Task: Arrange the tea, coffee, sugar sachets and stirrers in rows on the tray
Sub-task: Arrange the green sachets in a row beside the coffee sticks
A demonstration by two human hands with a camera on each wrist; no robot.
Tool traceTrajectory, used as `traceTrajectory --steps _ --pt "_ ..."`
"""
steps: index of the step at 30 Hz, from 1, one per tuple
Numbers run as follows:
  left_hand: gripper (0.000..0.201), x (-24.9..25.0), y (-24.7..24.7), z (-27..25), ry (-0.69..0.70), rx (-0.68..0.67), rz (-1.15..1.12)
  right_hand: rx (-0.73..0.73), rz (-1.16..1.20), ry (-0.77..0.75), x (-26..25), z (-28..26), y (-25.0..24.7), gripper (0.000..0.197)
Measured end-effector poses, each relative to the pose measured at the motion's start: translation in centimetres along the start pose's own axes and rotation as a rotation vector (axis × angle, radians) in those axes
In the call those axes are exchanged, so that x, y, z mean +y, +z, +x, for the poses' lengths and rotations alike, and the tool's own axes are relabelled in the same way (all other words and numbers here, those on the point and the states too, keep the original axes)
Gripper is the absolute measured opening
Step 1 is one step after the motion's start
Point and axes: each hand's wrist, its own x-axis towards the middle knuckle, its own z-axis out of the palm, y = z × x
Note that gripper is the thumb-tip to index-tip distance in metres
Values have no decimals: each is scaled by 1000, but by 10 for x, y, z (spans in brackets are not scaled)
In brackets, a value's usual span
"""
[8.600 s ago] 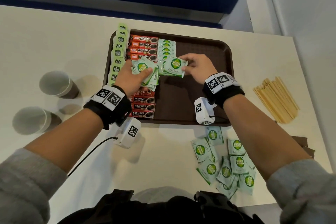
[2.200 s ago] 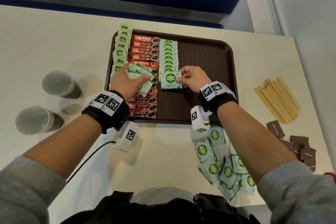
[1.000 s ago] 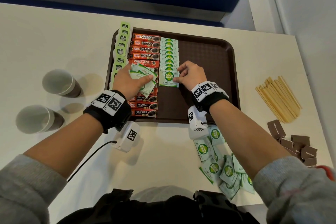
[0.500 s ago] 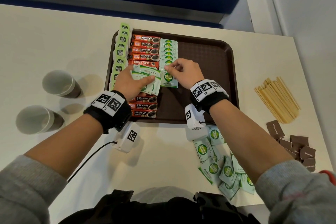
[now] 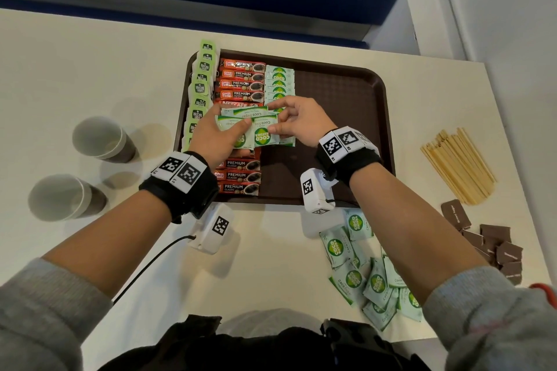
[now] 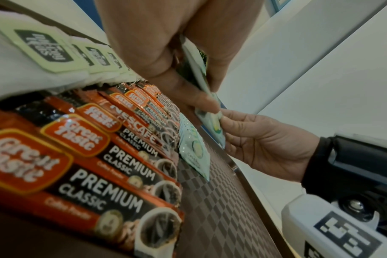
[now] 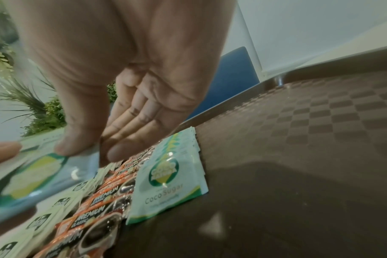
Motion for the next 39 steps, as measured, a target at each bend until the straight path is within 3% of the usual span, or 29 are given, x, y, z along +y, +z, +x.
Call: traceTrajectory --steps 7,17,21,24,30,34,39 --pt "19 -4 -2 4 3 32 52 51 29 -60 4 -1 -6 21" --pt "20 -4 -5 5 11 39 194 85 -114 -179 -9 -4 -14 39" --pt "19 -1 -4 3 23 28 204 -62 -266 -192 -16 -5 -15 43" --pt "17 2 1 0 -2 -33 188 -92 -222 -184 -17 -4 -10 39" --pt "26 1 2 -2 3 -88 215 -13 -106 -176 -16 -1 -3 45" --pt "25 1 3 -2 2 -62 145 54 -120 -137 -11 -1 -6 40" --pt "25 -2 1 -1 -14 -11 78 13 -154 -55 5 -1 -11 25"
